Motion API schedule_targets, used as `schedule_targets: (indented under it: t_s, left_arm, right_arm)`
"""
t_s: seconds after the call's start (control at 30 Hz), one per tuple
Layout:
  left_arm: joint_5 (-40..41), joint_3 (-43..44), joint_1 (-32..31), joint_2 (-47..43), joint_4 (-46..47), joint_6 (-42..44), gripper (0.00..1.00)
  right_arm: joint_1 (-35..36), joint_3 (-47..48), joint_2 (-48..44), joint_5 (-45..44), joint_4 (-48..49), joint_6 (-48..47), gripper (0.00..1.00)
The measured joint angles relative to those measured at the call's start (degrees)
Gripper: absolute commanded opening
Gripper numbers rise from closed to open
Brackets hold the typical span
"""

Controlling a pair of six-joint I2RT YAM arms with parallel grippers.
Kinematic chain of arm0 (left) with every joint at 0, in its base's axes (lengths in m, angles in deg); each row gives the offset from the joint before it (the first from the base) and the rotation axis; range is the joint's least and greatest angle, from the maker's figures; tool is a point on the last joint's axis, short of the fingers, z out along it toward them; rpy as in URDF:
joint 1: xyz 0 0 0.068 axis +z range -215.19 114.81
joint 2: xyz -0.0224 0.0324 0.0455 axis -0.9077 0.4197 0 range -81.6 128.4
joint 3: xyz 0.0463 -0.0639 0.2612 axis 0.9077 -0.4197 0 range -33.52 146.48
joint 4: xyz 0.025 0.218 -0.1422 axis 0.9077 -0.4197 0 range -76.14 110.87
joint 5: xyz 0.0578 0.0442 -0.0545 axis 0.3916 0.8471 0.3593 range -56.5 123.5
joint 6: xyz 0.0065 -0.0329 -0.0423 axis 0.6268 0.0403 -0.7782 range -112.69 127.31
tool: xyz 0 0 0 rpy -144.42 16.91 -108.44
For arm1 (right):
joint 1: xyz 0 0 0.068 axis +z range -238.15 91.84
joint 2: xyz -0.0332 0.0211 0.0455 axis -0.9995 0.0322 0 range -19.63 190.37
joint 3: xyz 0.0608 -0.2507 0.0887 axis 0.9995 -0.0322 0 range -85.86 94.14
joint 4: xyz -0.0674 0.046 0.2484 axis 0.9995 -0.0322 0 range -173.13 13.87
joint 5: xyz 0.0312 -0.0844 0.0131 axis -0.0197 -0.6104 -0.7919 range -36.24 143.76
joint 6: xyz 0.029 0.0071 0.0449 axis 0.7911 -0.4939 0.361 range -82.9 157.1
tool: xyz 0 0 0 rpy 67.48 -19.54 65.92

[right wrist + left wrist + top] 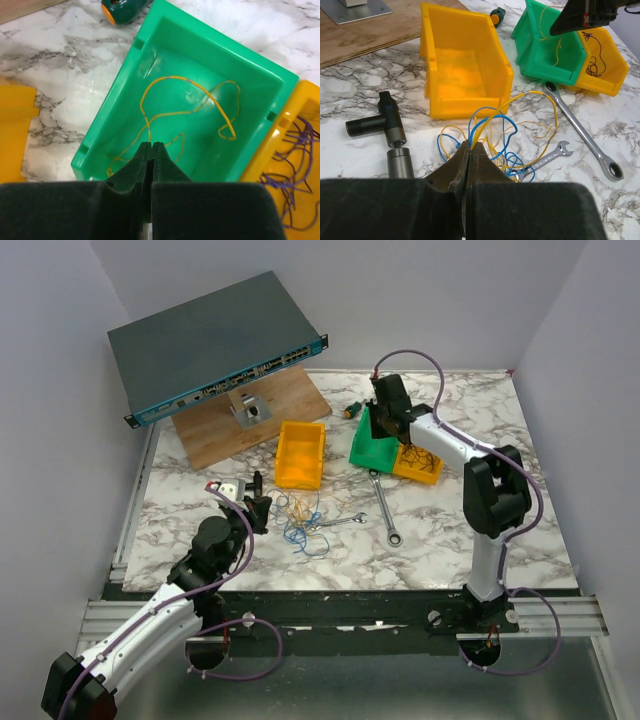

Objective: Untangle the cables

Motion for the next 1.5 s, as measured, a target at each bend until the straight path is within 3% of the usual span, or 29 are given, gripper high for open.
schedule_targets:
  t_s: [0.23, 0.47, 0.7, 0.77, 0.9, 0.93, 1.33, 1.5]
  left_arm:
    - [-0.02, 0.00, -0.02, 0.00, -0.02, 0.00, 0.00]
    - [0.00, 0.00, 0.00, -0.17, -0.02, 0.00, 0.00]
    - [-0.04, 0.00, 0.00, 0.15, 0.02, 0.02, 0.00]
    - [-0.09, 0.00, 0.00, 0.44, 0.02, 0.04, 0.00]
    - [-0.50, 0.00, 0.00, 0.92, 0.07, 0.20, 0.00]
    - [-0.68, 0.00, 0.00, 1.03, 0.11, 0.24, 0.00]
    - [-3.23, 0.00, 0.00, 2.38, 0.66, 1.16, 0.00]
    - [-3.85, 0.00, 0.00, 2.54, 0.98, 1.29, 0.00]
  right_arm:
    - [-1.22, 5.14, 9.20, 2.03, 2.16, 1.31, 0.01]
    - [-1.55, 8.94, 14.40, 2.67, 0.33, 2.93, 0.35]
    - [-1.57, 5.64, 6.01, 2.69, -0.55, 3.19, 0.51]
    - [-1.57, 4.33, 2.25, 2.73, -0.76, 3.17, 0.61]
    - [-1.57, 2.40, -4.11, 3.34, -0.68, 3.23, 0.97]
    - [-1.57, 1.73, -5.42, 3.76, -0.68, 3.17, 1.00]
    - [-1.49, -10.19, -13.68, 8.02, 1.11, 3.67, 1.00]
    - [-1.42, -9.18, -13.18, 6.56, 1.40, 2.84, 1.00]
